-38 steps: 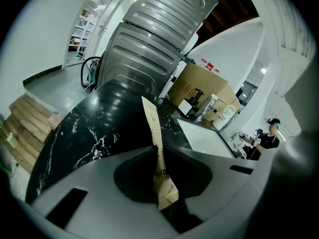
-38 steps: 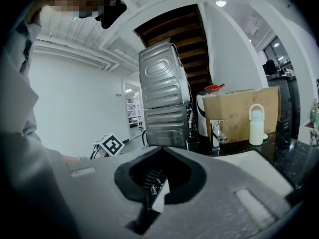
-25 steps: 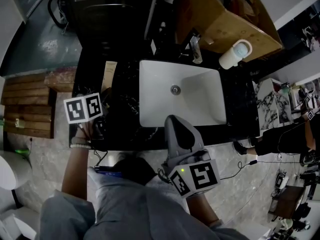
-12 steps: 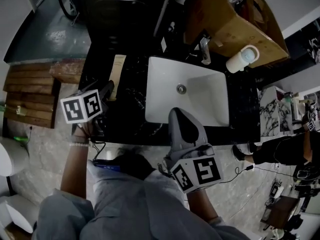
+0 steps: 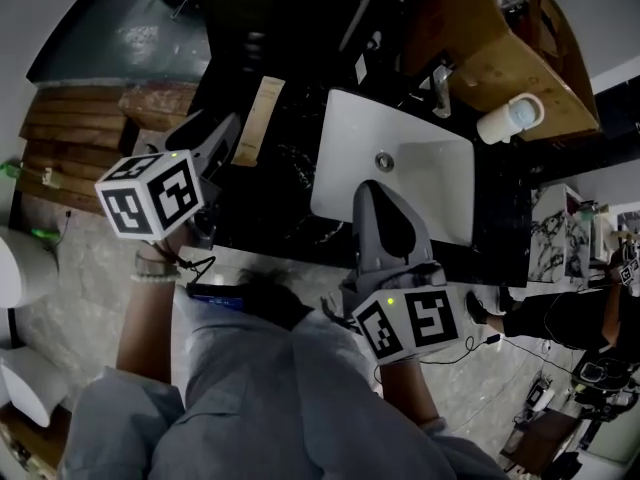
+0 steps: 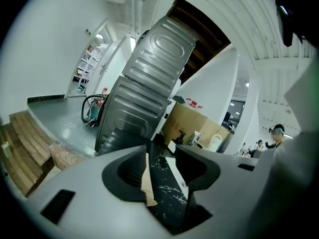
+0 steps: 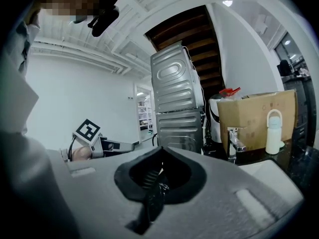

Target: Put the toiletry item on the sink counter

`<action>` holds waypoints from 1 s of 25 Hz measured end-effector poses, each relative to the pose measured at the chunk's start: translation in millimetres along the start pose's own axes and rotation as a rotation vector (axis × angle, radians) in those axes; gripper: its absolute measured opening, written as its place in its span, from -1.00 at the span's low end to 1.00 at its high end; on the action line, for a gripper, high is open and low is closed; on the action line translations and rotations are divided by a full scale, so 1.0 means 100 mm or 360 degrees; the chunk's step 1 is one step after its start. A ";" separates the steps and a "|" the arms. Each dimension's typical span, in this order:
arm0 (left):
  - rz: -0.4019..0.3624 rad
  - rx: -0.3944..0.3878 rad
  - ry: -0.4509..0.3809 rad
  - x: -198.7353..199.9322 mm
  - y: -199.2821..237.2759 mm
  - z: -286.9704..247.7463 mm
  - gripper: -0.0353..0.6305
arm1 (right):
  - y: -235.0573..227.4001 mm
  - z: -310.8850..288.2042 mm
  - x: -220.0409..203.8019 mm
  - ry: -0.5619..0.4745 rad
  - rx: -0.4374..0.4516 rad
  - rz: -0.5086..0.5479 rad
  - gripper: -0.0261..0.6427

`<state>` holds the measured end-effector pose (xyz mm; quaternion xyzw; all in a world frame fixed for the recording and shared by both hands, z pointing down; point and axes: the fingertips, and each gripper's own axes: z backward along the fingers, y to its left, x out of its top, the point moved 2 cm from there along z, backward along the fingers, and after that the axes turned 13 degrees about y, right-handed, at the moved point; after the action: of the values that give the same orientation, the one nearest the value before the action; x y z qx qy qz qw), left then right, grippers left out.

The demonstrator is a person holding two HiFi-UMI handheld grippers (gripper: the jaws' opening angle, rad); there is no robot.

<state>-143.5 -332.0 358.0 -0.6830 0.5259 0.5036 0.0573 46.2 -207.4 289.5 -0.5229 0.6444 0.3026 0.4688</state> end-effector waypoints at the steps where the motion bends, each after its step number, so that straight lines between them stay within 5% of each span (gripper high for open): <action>1: -0.0017 -0.0008 -0.0027 0.03 -0.04 0.06 -0.33 | 0.01 0.00 0.00 -0.0002 0.0006 0.0001 -0.93; 13: -0.0213 -0.0026 -0.0243 0.23 -0.51 0.60 -0.85 | 0.21 -0.06 0.09 -0.0043 0.0108 0.0036 -0.93; 25: -0.0298 -0.0042 -0.0308 0.23 -0.76 0.91 -0.88 | 0.42 -0.15 0.16 -0.0050 0.0204 0.0086 -0.93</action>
<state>-143.5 -258.6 262.3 -0.6779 0.4452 0.5666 0.1455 1.6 -215.6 276.2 -0.4693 0.6689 0.2815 0.5032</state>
